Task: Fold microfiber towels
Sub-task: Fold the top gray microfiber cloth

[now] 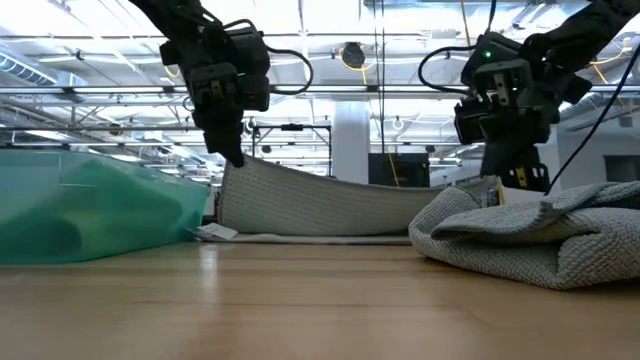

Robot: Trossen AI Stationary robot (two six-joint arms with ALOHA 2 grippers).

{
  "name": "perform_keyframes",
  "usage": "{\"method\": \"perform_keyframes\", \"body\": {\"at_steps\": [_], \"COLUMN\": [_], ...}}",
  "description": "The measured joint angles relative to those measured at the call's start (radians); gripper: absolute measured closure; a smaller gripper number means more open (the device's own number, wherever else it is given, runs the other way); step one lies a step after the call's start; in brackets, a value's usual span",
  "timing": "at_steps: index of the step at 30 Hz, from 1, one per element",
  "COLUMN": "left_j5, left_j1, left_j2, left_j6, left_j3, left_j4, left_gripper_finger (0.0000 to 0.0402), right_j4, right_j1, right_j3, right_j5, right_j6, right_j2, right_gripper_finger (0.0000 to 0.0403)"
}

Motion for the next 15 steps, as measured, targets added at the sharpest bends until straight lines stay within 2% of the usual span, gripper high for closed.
{"method": "perform_keyframes", "body": {"at_steps": [7,15], "left_j5": [-0.060,-0.045], "left_j1": [0.003,-0.015], "left_j2": [0.000,0.000], "left_j6": [0.053,0.059], "left_j3": [0.000,0.000], "left_j4": [0.000,-0.002], "left_gripper_finger": [0.0394,0.0393], "right_j4": [0.029,0.058], "right_j1": [0.048,0.099], "right_j3": [-0.012,-0.012], "right_j5": [0.026,0.022], "right_j6": [0.023,0.038], "right_j2": [0.007,0.075], "right_gripper_finger": [0.0403,0.0403]}}
